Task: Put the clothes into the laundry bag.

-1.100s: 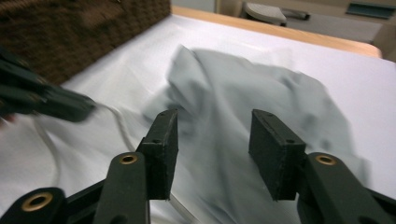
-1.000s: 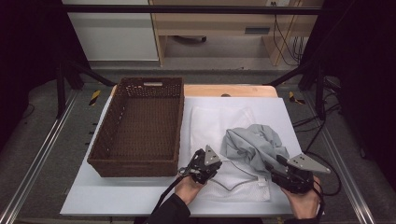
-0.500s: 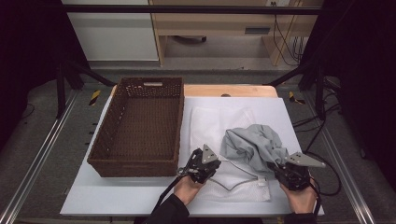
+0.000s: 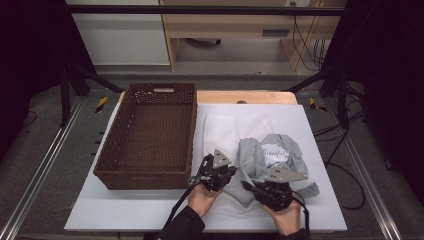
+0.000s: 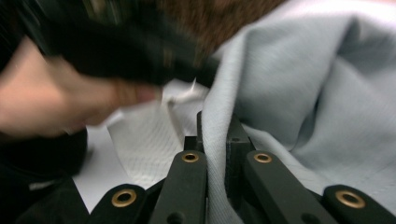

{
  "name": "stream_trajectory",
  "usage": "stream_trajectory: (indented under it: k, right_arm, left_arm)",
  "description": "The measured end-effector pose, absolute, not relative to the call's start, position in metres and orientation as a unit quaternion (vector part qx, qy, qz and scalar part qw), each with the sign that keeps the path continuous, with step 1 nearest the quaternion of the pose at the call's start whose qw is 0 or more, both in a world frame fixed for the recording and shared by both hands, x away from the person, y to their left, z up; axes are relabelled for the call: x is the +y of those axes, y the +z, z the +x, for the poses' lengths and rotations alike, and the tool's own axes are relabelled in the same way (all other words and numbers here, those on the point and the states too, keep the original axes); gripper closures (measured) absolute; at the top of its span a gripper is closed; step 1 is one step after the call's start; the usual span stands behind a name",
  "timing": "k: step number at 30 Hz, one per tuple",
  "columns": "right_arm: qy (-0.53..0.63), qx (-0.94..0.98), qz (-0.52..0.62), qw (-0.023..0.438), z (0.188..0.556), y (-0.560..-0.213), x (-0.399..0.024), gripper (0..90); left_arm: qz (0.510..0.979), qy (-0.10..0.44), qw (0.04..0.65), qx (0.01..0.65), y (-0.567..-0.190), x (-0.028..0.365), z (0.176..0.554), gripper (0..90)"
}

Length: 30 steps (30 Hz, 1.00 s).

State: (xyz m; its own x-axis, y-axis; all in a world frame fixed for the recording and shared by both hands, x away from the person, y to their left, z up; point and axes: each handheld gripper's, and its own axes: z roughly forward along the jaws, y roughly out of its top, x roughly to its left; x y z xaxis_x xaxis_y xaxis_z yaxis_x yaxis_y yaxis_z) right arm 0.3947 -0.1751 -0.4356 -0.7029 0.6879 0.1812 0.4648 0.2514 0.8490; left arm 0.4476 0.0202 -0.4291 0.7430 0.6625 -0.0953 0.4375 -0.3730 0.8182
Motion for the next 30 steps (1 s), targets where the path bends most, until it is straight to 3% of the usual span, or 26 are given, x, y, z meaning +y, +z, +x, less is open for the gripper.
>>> stream_trajectory:
  k: [4,10,16,19,24,27,30]
  right_arm:
    - [0.446,0.798,0.386,0.120,0.408,-0.463,-0.158,88.6]
    - [0.396,0.803,0.413,0.168,0.428,-0.488,-0.149,84.1]
    - [0.417,0.799,0.407,0.149,0.416,-0.475,-0.154,57.1]
    - [0.441,0.785,0.403,0.160,0.401,-0.453,-0.171,50.9]
    - [0.454,0.741,0.439,0.225,0.391,-0.431,-0.214,34.3]
    - [0.424,0.727,0.478,0.251,0.390,-0.435,-0.244,33.4]
    - [0.385,0.726,0.518,0.236,0.392,-0.456,-0.266,33.4]
  left_arm:
    - [0.813,0.135,0.461,0.328,-0.422,0.020,0.444,88.9]
    - [0.816,0.135,0.460,0.324,-0.423,0.023,0.442,88.9]
    - [0.819,0.132,0.455,0.324,-0.429,0.029,0.443,88.7]
    - [0.819,0.131,0.455,0.324,-0.430,0.030,0.442,88.7]
    - [0.823,0.140,0.449,0.318,-0.431,0.031,0.439,88.7]
    - [0.824,0.139,0.448,0.318,-0.432,0.032,0.438,88.6]
    - [0.823,0.139,0.449,0.319,-0.433,0.032,0.439,88.7]
